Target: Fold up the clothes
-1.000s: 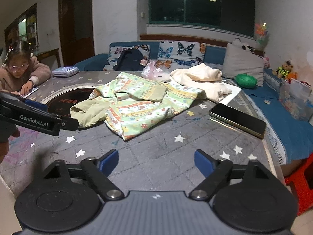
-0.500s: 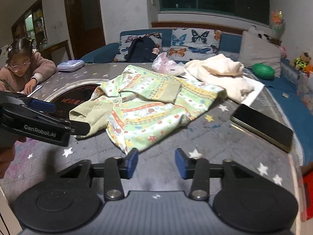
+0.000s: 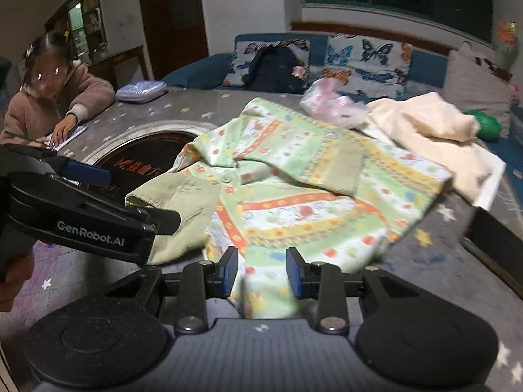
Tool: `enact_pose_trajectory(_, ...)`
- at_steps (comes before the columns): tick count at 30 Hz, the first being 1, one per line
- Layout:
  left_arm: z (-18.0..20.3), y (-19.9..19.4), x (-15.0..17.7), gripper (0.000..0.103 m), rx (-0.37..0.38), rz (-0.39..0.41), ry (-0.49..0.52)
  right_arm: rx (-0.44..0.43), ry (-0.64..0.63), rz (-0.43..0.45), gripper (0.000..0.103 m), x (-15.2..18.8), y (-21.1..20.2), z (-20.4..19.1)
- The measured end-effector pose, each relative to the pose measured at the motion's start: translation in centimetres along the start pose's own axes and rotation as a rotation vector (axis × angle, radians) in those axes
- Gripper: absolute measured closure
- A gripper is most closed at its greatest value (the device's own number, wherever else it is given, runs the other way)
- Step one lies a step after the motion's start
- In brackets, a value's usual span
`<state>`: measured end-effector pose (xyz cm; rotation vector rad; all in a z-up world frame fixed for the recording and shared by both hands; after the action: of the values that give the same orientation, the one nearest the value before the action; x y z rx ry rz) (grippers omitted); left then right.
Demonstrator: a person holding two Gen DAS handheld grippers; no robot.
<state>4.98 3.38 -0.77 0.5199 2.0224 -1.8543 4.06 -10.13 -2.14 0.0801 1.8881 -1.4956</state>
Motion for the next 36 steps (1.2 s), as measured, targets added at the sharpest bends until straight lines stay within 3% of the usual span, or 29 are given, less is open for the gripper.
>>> enact_pose_trajectory(3, -1.1, 0.7, -0.3, 0.0, -0.014, -0.009, -0.011, -0.007, -0.006, -0.021, 0.071, -0.7, 1.7, -0.5)
enact_pose_trajectory(9, -2.8, 1.8, -0.2, 0.0, -0.025, -0.029, -0.036, 0.073, -0.044, -0.049, 0.071, -1.0, 3.8, -0.9)
enact_pose_trajectory(11, -3.1, 2.1, -0.1, 0.0, -0.028, -0.036, -0.04, 0.091, -0.056, -0.05, 0.076, -0.9, 3.8, -0.8)
enact_pose_trajectory(13, -3.3, 2.4, 0.1, 0.0, -0.027, -0.044, -0.043, 0.104, -0.065, -0.052, 0.093, -0.9, 3.7, -0.7)
enact_pose_trajectory(15, -3.3, 2.6, 0.2, 0.0, -0.025, -0.05, -0.044, 0.113, -0.072, -0.051, 0.099, -0.7, 3.3, -0.4)
enact_pose_trajectory(27, -1.4, 2.7, -0.8, 0.0, 0.018, -0.029, 0.021, 0.23, -0.073, -0.057, 0.102, 3.1, -3.1, 5.0)
enact_pose_trajectory(30, -1.0, 3.3, -1.7, 0.001, 0.008, -0.028, 0.031, 0.182, -0.096, -0.028, 0.096, 2.4, -4.1, 3.8)
enact_pose_trajectory(32, -1.0, 3.3, -2.1, 0.001, 0.005, -0.025, 0.032, 0.144, -0.114, -0.01, 0.086, 1.2, -3.2, 2.3)
enact_pose_trajectory(34, -1.1, 3.3, -2.5, 0.003, -0.004, -0.022, 0.044, 0.109, -0.119, -0.008, 0.067, -0.1, -1.5, 1.1)
enact_pose_trajectory(36, -1.2, 3.1, -2.7, 0.004, -0.02, -0.017, 0.069, 0.084, -0.113, -0.011, 0.066, -1.3, 0.5, 0.1)
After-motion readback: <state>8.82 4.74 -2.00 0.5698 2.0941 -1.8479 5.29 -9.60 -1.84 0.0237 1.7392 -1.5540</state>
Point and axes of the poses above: each gripper's, at about its wrist camera, not at the fingertips, and y roughly the way its jaws point, z to its right, x to its underside, the point moved 9 cm from there along y, roughly the way its jaws point, and after that the axes turned 12 degrees about -z, right-handed, at the moved point
